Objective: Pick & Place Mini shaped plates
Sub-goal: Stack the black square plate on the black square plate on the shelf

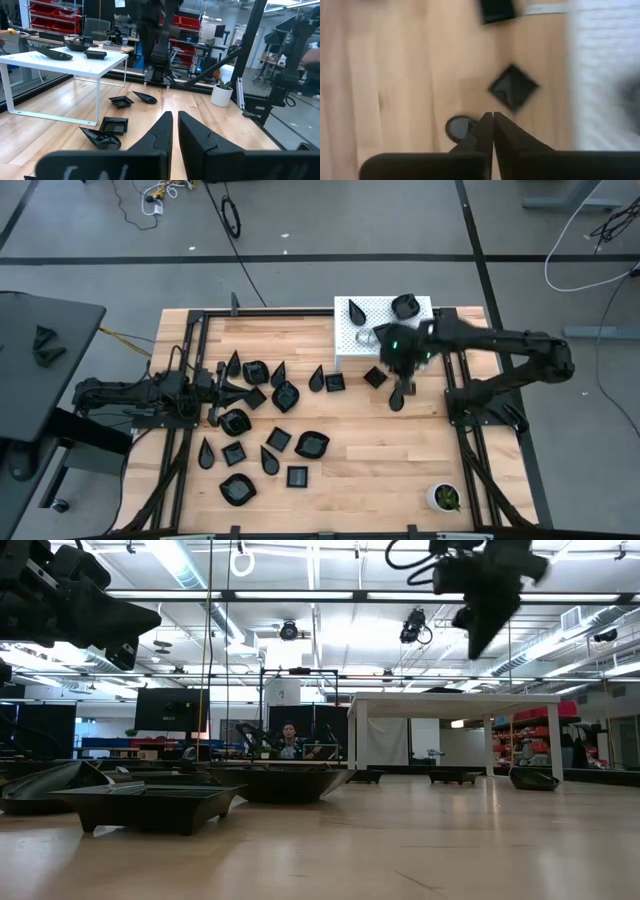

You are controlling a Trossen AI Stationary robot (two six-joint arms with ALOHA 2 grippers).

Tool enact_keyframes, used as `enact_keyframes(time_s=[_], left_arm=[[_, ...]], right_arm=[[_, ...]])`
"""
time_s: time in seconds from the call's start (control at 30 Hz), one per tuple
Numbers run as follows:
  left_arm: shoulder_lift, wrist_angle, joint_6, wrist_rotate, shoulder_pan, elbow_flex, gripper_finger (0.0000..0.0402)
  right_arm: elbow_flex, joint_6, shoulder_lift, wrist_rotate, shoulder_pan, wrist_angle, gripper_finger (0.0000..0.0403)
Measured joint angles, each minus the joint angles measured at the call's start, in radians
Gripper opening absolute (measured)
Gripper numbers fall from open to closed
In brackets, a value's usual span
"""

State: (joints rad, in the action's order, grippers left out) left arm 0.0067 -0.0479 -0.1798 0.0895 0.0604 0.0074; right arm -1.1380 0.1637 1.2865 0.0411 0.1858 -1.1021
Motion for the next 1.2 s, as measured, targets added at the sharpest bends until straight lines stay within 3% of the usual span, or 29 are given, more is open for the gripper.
enact_keyframes(time_s=[0.17,0.27,0.37,0.63,0.8,1.03,1.2], left_arm=[[0.0,0.0,0.004,0.0,0.0,0.0,0.0032],[0.0,0.0,0.006,0.0,0.0,0.0,0.0032],[0.0,0.0,0.007,0.0,0.0,0.0,0.0032],[0.0,0.0,0.008,0.004,0.0,0.0,0.0032],[0.0,-0.001,0.008,0.003,0.0,0.0,0.0032],[0.0,-0.001,0.008,0.003,0.0,0.0,0.0032],[0.0,-0.001,0.008,0.003,0.0,0.0,0.0032]], right_arm=[[0.172,0.029,0.001,-0.013,-0.14,0.154,0.0024],[0.252,0.03,0.005,-0.111,-0.186,0.27,0.0038],[0.304,0.049,0.01,-0.186,-0.206,0.37,0.006],[0.373,0.179,0.073,-0.229,-0.207,0.495,0.0109],[0.378,0.237,0.136,-0.319,-0.207,0.514,0.0109],[0.378,0.347,0.211,-0.325,-0.205,0.528,0.0093],[0.378,0.369,0.249,-0.411,-0.205,0.536,0.0084]])
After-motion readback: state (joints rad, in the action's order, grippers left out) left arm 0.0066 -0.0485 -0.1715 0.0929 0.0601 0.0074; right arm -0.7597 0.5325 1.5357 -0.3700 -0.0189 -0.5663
